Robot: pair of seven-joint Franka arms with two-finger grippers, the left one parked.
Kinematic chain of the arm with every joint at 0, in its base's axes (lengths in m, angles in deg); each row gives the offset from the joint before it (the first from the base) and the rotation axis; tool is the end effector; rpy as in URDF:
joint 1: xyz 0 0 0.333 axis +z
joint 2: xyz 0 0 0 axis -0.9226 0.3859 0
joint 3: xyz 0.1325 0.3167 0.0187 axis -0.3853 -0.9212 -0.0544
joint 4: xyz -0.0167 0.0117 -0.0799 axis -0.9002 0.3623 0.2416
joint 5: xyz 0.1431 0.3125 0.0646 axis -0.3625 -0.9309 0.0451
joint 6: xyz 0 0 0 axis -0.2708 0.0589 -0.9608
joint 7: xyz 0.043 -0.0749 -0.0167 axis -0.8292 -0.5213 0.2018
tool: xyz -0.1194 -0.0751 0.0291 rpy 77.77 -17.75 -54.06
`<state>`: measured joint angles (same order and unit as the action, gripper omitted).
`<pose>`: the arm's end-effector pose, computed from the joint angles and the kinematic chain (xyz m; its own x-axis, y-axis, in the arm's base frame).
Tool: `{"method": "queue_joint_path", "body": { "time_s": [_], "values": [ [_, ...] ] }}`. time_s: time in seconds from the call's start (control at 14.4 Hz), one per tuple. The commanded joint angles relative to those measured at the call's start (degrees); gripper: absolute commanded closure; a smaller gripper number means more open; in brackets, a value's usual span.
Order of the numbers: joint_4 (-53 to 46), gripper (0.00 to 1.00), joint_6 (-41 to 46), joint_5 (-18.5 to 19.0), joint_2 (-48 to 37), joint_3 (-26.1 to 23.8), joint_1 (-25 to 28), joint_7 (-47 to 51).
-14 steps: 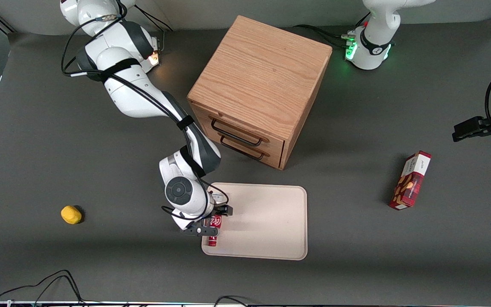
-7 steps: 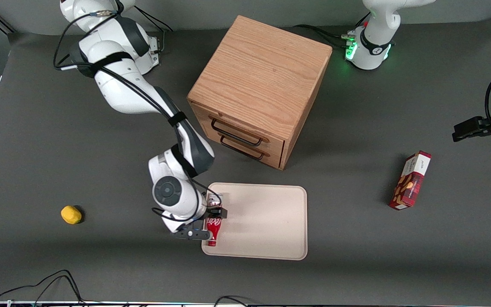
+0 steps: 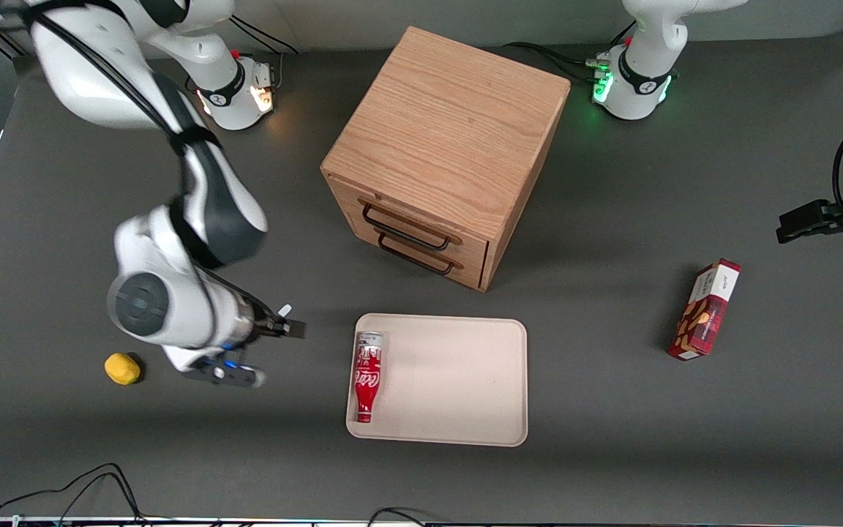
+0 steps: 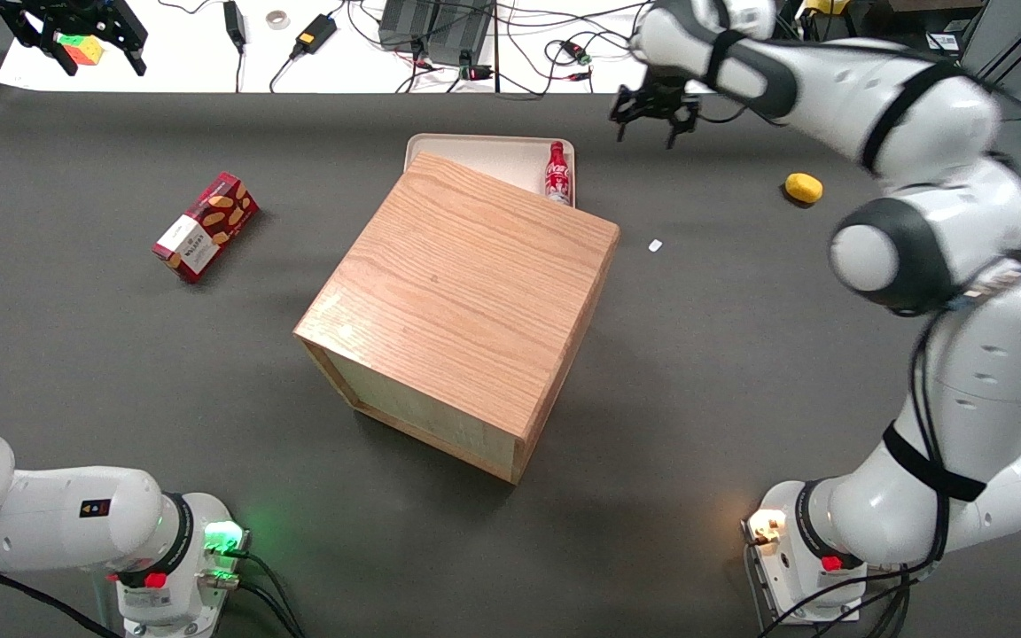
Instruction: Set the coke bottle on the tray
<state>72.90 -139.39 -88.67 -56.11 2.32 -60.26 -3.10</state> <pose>0.6349 0.1892 0.4017 0.9761 -0.1489 -0.1585 -0.1582 -0.9863 -0.0477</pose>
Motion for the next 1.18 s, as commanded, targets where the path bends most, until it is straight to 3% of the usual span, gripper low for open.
{"method": "queue_joint_path", "body": {
  "time_s": [0.0, 0.21, 0.49, 0.69, 1.04, 1.11],
  "values": [
    [20.14, 0.00, -1.05, -0.76, -17.64, -5.70, -10.00, -7.73],
    [27.64, 0.00, 0.08, -0.84, -29.16, -6.33, -16.08, -14.68],
    [27.22, 0.00, 8.33, -0.49, -38.06, -5.89, -19.51, -19.33],
    [19.60, 0.00, 17.99, -0.32, -37.99, -5.45, -20.75, -25.86],
    [14.39, 0.00, 19.33, -0.40, -33.68, -5.54, -22.68, -25.16],
    [14.03, 0.00, 19.42, -0.41, -33.33, -4.76, -20.68, -24.99]
  ]
}}
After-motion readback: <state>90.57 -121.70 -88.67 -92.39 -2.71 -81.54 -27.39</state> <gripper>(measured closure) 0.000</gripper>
